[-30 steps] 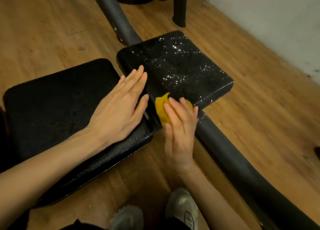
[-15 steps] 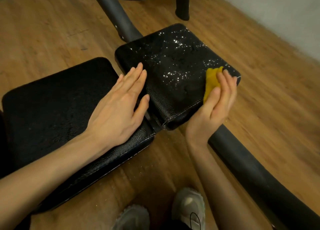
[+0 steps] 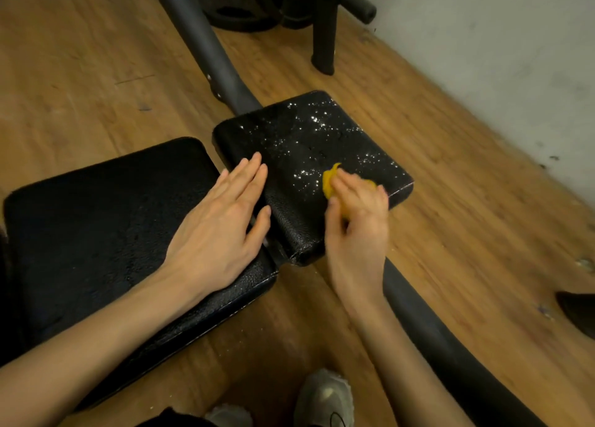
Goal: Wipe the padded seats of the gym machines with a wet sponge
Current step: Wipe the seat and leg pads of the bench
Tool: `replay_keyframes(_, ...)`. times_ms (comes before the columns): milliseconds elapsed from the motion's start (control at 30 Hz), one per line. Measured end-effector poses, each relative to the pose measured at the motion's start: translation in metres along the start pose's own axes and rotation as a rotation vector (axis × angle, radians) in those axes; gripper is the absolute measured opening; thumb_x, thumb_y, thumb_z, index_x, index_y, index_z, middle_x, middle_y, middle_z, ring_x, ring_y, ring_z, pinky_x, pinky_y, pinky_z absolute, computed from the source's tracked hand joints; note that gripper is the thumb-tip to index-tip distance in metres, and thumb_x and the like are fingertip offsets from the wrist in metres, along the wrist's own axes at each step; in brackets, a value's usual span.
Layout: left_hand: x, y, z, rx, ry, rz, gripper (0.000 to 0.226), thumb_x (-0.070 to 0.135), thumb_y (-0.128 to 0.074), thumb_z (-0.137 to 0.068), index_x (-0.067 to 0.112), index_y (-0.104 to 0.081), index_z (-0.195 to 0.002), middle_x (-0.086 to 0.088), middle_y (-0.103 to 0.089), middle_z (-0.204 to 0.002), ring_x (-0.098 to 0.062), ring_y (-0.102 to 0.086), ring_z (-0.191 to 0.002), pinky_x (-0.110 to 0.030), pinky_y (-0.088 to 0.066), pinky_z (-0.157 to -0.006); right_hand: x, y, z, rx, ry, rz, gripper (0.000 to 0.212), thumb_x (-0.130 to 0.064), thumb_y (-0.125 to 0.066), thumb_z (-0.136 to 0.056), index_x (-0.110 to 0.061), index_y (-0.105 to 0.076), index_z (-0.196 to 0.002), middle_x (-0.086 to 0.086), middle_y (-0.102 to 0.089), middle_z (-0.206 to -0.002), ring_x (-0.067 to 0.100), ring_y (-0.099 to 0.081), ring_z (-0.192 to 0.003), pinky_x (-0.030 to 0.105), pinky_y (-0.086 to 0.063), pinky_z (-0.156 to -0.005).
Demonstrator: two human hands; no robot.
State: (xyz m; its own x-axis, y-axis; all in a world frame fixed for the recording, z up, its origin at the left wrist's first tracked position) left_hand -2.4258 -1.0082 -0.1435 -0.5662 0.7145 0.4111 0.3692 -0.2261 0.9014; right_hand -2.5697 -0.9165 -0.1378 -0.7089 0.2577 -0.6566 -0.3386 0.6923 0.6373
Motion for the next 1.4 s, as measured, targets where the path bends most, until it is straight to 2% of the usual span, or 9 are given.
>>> replay_keyframes(133,0.001,0.001,0.0,-0.008,-0.006,-0.006,0.062,0.041,-0.03,-0.102,0.018,-0.011,-0.156,0.006,-0.001,-0.163,-0.002,0.001,-0.149,-0.017,0.005,-0.117,-0.025,-0.01,0.007,-0.251,0.204,0.077,0.036,-0.028,-0.059,-0.095,-0.014,-0.062,-0.127,-0.003,-0.06,-0.132,0.01,-0.045,-0.131,0.036,-0.027,-0.118)
replay_keyframes(300,0.001,0.003,0.0,0.004,-0.014,0.005,0.061,0.041,-0.029,-0.102,0.019,-0.01,-0.156,0.006,0.0,-0.163,-0.002,0.002,-0.149,-0.016,0.007,-0.116,0.015,0.01,-0.044,-0.138,-0.085,0.09,0.031,-0.016,-0.06,-0.095,-0.012,-0.064,-0.125,0.0,-0.063,-0.129,0.015,-0.047,-0.131,0.04,-0.033,-0.115)
replay_keyframes(400,0.001,0.003,0.0,0.012,-0.013,0.021,0.061,0.04,-0.029,-0.103,0.018,-0.011,-0.156,0.005,0.0,-0.164,-0.003,0.002,-0.149,-0.018,0.006,-0.118,-0.04,-0.017,0.006,-0.209,0.185,0.08,0.031,-0.013,-0.052,-0.096,-0.007,-0.064,-0.124,0.007,-0.065,-0.124,0.019,-0.054,-0.121,0.04,-0.04,-0.109)
replay_keyframes(533,0.0,0.003,0.0,0.015,-0.013,0.038,0.06,0.04,-0.03,-0.103,0.018,-0.009,-0.156,0.006,0.002,-0.164,-0.003,0.003,-0.149,-0.019,0.006,-0.118,-0.041,-0.016,-0.002,-0.331,0.251,0.112,0.031,-0.02,-0.052,-0.097,-0.014,-0.063,-0.125,0.001,-0.062,-0.128,0.011,-0.049,-0.123,0.012,-0.032,-0.106)
replay_keyframes(667,0.002,0.005,0.0,0.021,-0.023,0.04,0.06,0.038,-0.029,-0.104,0.018,-0.006,-0.156,0.005,0.004,-0.164,-0.003,0.006,-0.149,-0.018,0.009,-0.117,0.01,0.005,-0.057,-0.191,-0.031,0.199,0.031,-0.007,-0.058,-0.094,-0.009,-0.064,-0.124,0.004,-0.063,-0.128,0.019,-0.052,-0.125,0.026,-0.033,-0.112)
replay_keyframes(867,0.001,0.005,0.0,0.02,-0.015,0.064,0.061,0.041,-0.028,-0.104,0.021,-0.003,-0.156,0.009,0.008,-0.162,0.0,0.01,-0.147,-0.014,0.015,-0.113,-0.059,-0.027,0.015,-0.413,0.346,0.128,0.042,-0.024,-0.04,-0.096,-0.019,-0.057,-0.134,-0.002,-0.057,-0.134,0.009,-0.047,-0.127,0.027,-0.038,-0.109)
replay_keyframes(1033,0.001,0.007,0.001,0.031,-0.012,0.059,0.06,0.041,-0.025,-0.105,0.019,-0.003,-0.156,0.007,0.008,-0.163,-0.002,0.011,-0.148,-0.016,0.016,-0.113,0.006,-0.005,-0.058,-0.227,0.046,0.296,0.035,-0.015,-0.046,-0.1,-0.003,-0.056,-0.132,0.006,-0.04,-0.139,0.022,-0.042,-0.131,0.013,-0.024,-0.111)
replay_keyframes(1167,-0.004,0.006,0.001,0.066,0.043,0.012,0.066,0.049,-0.017,-0.101,0.013,-0.005,-0.156,-0.001,0.006,-0.163,-0.009,0.008,-0.149,-0.022,0.017,-0.114,-0.032,-0.026,-0.012,-0.33,0.333,0.23,0.033,-0.004,-0.05,-0.093,0.006,-0.06,-0.123,0.021,-0.057,-0.132,0.027,-0.047,-0.127,0.039,-0.038,-0.109)
replay_keyframes(1400,-0.004,0.004,-0.001,0.038,0.051,-0.02,0.082,0.056,0.001,-0.088,0.012,-0.003,-0.156,-0.002,0.008,-0.163,-0.009,0.006,-0.15,-0.019,0.019,-0.111,-0.03,-0.052,-0.072,-0.37,0.19,0.28,0.038,-0.017,-0.047,-0.101,-0.012,-0.05,-0.138,0.001,-0.046,-0.148,0.016,-0.036,-0.14,0.019,-0.017,-0.115)
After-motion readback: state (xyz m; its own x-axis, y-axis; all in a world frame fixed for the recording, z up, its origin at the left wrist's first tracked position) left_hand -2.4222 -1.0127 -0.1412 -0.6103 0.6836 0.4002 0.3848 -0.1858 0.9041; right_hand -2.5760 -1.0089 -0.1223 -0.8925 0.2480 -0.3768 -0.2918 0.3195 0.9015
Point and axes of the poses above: each hand's wrist, its own z-axis away from the middle knuckle, its own y-axis out of the back of the hand, x = y × z, the point moved 9 cm from there along -z, towards the middle knuckle
